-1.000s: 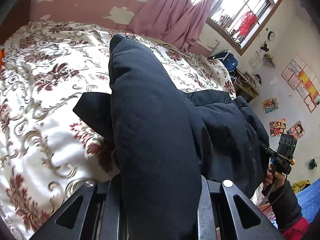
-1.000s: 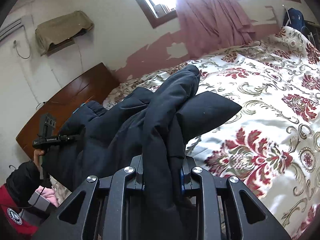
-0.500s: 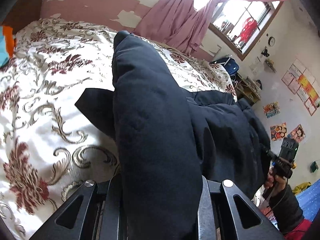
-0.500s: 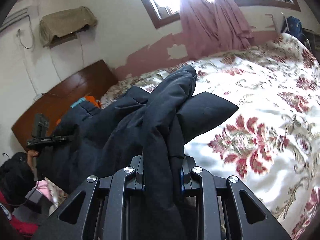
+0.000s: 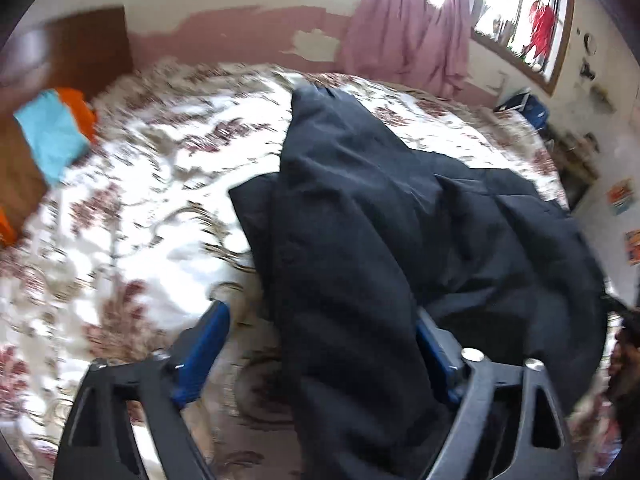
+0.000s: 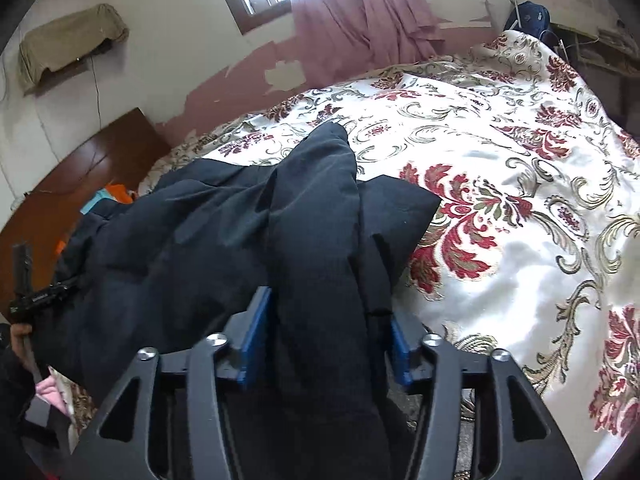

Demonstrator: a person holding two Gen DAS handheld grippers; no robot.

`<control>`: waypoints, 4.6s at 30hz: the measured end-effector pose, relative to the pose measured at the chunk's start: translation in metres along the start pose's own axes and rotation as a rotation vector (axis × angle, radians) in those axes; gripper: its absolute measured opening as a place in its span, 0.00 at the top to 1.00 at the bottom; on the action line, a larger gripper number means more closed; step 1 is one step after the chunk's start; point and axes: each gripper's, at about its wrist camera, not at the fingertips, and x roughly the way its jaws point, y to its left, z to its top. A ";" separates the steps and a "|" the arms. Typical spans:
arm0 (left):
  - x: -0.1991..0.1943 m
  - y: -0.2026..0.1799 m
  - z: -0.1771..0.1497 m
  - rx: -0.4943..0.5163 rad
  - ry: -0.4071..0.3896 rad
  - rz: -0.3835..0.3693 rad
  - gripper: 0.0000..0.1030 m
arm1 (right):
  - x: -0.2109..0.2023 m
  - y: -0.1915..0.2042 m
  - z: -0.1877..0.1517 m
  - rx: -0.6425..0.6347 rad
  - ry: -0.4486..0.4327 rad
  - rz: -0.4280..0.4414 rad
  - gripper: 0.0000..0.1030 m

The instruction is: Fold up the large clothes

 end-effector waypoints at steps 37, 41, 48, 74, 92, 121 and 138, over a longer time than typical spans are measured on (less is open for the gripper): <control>-0.113 -0.053 -0.058 0.026 -0.404 0.259 0.00 | -0.091 0.084 -0.033 -0.157 -0.281 -0.081 0.03; -0.122 -0.064 -0.067 -0.001 -0.407 0.178 0.00 | -0.099 0.092 -0.041 -0.173 -0.313 -0.081 0.02; -0.136 -0.083 -0.086 -0.050 -0.465 0.117 0.00 | -0.115 0.106 -0.057 -0.196 -0.345 -0.075 0.02; -0.191 -0.145 -0.149 0.073 -0.505 0.110 0.00 | -0.188 0.162 -0.104 -0.290 -0.487 -0.027 0.02; -0.206 -0.135 -0.182 0.029 -0.494 0.140 0.00 | -0.210 0.192 -0.147 -0.346 -0.516 -0.020 0.02; -0.225 -0.125 -0.212 -0.015 -0.505 0.132 0.00 | -0.211 0.194 -0.176 -0.336 -0.493 -0.019 0.02; -0.209 -0.127 -0.227 0.019 -0.436 0.147 0.00 | -0.195 0.175 -0.198 -0.266 -0.391 -0.065 0.02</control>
